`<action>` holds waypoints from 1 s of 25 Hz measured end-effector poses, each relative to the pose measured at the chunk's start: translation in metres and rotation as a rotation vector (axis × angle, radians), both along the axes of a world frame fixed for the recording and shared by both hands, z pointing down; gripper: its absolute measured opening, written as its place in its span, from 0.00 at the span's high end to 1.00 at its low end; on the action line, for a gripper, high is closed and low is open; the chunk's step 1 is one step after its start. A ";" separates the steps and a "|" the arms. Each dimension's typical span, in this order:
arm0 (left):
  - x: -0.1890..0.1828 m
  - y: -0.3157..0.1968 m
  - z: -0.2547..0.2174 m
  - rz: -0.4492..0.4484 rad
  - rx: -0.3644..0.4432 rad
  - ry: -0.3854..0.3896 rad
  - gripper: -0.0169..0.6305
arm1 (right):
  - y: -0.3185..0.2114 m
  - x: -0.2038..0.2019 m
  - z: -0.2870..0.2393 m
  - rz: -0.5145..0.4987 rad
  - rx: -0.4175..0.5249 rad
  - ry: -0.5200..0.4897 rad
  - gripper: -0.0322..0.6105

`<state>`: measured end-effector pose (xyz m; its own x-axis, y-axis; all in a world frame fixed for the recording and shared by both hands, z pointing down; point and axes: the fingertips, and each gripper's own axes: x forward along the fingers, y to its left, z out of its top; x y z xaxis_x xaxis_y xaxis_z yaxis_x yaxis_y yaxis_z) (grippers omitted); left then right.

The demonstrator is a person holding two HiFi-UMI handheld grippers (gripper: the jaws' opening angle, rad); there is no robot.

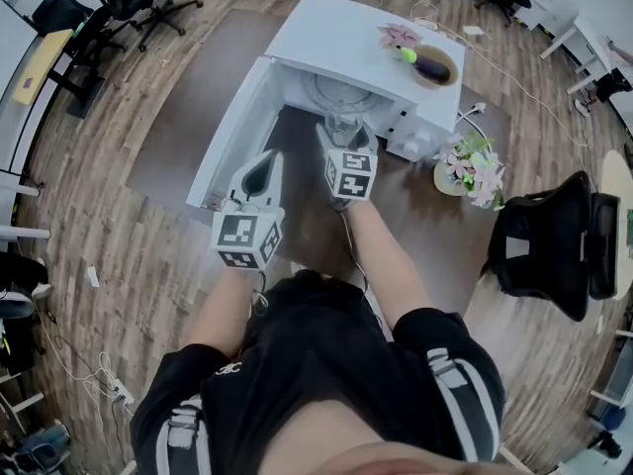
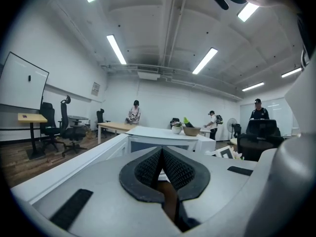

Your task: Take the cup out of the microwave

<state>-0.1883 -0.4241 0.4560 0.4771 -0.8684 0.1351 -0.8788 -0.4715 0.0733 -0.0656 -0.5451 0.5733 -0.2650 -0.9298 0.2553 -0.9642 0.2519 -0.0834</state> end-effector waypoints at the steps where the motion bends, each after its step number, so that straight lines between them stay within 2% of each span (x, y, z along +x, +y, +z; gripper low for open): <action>1: 0.001 0.004 -0.002 -0.005 0.000 0.004 0.97 | 0.012 0.002 -0.010 -0.005 0.015 -0.006 0.36; 8: 0.021 0.035 -0.031 0.003 0.032 0.025 0.97 | 0.085 0.032 -0.096 -0.017 0.146 -0.018 0.36; 14: 0.047 0.050 -0.054 0.038 0.078 0.046 0.97 | 0.123 0.058 -0.155 0.008 0.241 0.020 0.37; 19: 0.067 0.051 -0.066 0.065 0.107 0.064 0.97 | 0.145 0.074 -0.181 0.021 0.298 0.035 0.36; 25: 0.077 0.043 -0.073 0.095 0.121 0.068 0.97 | 0.149 0.079 -0.189 0.038 0.306 0.031 0.36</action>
<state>-0.1115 -0.3812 0.3826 0.5625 -0.8268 -0.0028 -0.8247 -0.5614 0.0684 0.0133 -0.3961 0.3839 -0.2248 -0.9739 -0.0304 -0.9743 0.2242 0.0207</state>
